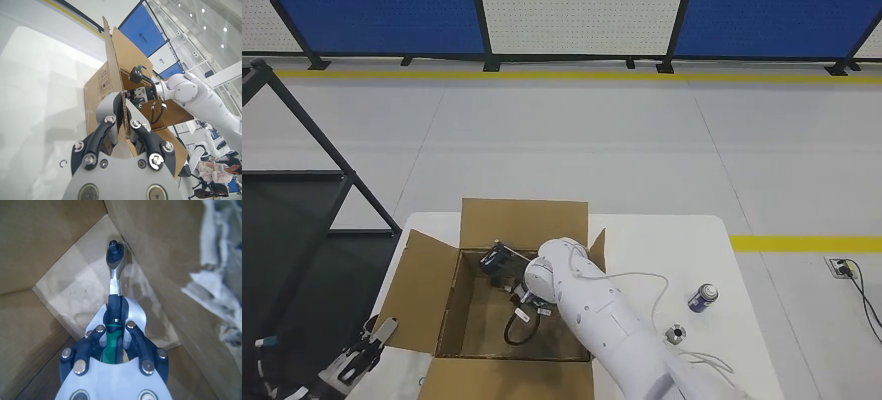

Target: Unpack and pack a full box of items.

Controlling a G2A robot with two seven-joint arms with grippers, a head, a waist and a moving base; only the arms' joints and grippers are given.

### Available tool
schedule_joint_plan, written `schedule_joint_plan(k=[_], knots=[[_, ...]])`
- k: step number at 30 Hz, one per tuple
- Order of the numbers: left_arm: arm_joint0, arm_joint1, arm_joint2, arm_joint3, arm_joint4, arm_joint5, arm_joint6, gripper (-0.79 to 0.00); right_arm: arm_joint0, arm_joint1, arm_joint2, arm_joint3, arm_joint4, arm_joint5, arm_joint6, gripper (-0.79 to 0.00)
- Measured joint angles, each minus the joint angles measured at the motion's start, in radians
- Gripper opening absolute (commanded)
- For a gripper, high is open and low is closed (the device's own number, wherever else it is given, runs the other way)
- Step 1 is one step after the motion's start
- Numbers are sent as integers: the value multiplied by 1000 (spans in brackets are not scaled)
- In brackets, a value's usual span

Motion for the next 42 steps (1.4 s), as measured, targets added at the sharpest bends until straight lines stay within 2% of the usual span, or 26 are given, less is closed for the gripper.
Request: schedule_joint_plan(k=[6,11,12,14,16,21,29,42], knots=[[-4,1,-7,5,-4,2,0,-785,2,0,-12,12,-31,43,96,-785],[-4,2,-9,6,-7,1,1,-785,1,-1,-17,19,-37,38,187,-785],[-4,2,-8,6,-7,1,1,-785,-1,-3,-18,18,-39,45,209,-650],[-5,2,-7,6,-6,1,0,-785,-8,-6,-21,13,-42,53,236,-545],[-7,3,-6,5,-7,1,0,-785,-14,-8,-23,12,-45,58,251,-493],[-9,3,-4,3,-6,2,2,-785,-23,-13,-26,12,-47,66,267,-465],[-1,3,-10,1,-10,-3,1,-785,-29,-16,-20,16,-37,76,233,-489],[30,3,-18,-16,-25,-17,-1,-785,-49,-18,-19,25,-49,173,145,-502]])
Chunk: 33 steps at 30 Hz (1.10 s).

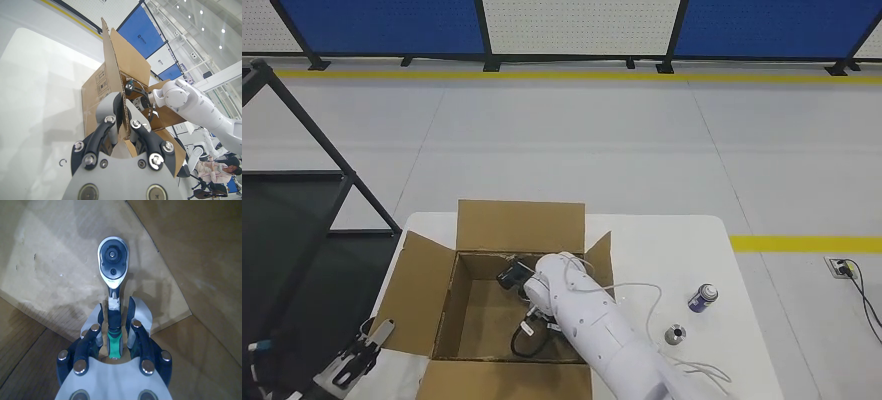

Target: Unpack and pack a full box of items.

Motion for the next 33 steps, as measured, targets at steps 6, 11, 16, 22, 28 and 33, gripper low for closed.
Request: schedule_joint_plan(k=[6,11,16,22,28,33], knots=[[7,0,-4,-2,-7,-4,0,-785,-9,-5,-5,3,-9,-3,27,-585],[10,0,-7,-3,-9,-6,3,-785,-12,-6,-8,2,-16,-9,53,-754],[10,-1,-7,-4,-11,-8,7,-785,-13,-6,-7,1,-18,-9,67,-785],[10,-1,-9,-5,-5,-7,14,-785,0,-4,5,-6,1,-40,32,-785],[3,-2,-4,-2,13,3,38,-785,22,3,24,-17,29,-100,-31,-785],[-9,-3,3,4,31,22,62,-785,41,10,39,-29,48,-147,-73,-785]])
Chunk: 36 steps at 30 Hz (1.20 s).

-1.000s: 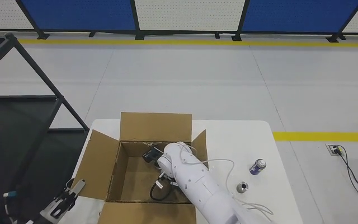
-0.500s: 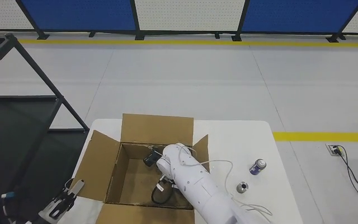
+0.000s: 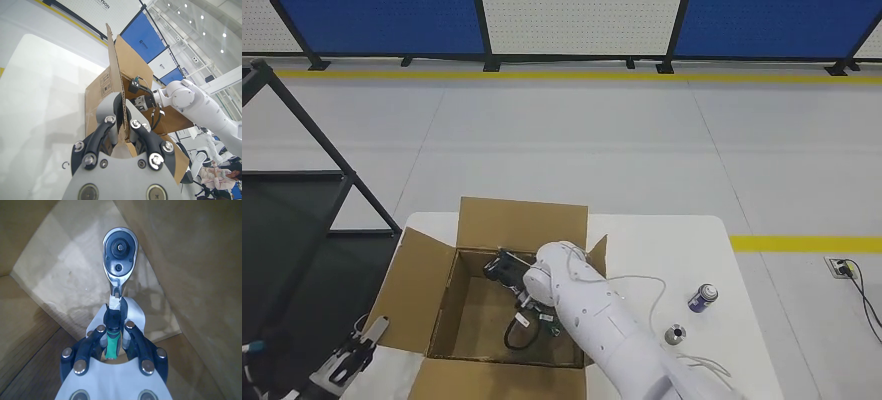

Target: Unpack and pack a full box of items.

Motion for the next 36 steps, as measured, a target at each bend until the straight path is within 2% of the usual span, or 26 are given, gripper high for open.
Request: schedule_joint_plan(k=[11,17,23,26,29,33,36], knots=[[-28,-2,6,17,33,29,43,-785,26,24,36,-42,44,-126,-98,-785],[-40,-3,6,22,34,42,60,-785,29,45,62,-124,68,-215,-149,-785],[-52,-4,6,31,37,49,80,-785,14,88,112,-254,74,-214,-171,-785],[-55,-5,5,36,30,52,88,-785,-31,123,154,-380,59,-171,-174,-785],[-54,-6,2,42,21,51,90,-785,-126,171,224,-580,27,-126,-153,-785],[-49,-7,-3,49,19,42,91,-785,-366,240,346,-998,-51,-44,-34,-785],[-46,-7,-7,52,22,40,93,-785,-498,257,386,-1230,-67,-21,38,-785]])
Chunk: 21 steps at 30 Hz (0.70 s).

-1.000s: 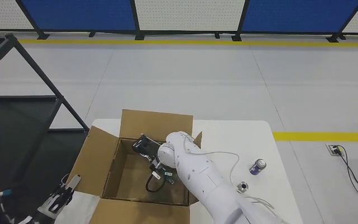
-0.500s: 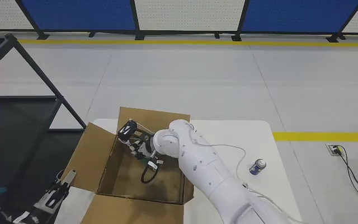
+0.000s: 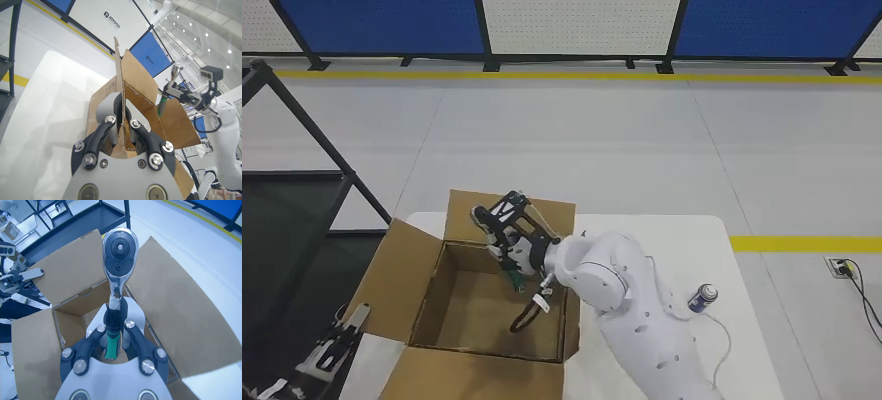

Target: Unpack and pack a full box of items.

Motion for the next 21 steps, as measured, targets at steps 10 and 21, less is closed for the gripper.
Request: schedule_joint_plan(k=[10,21], knots=[[3,-2,-6,4,-1,2,7,-785,27,-1,-6,49,3,-4,-14,-785],[3,-1,-6,4,-2,2,6,0,12,14,23,-10,30,39,-26,-785]])
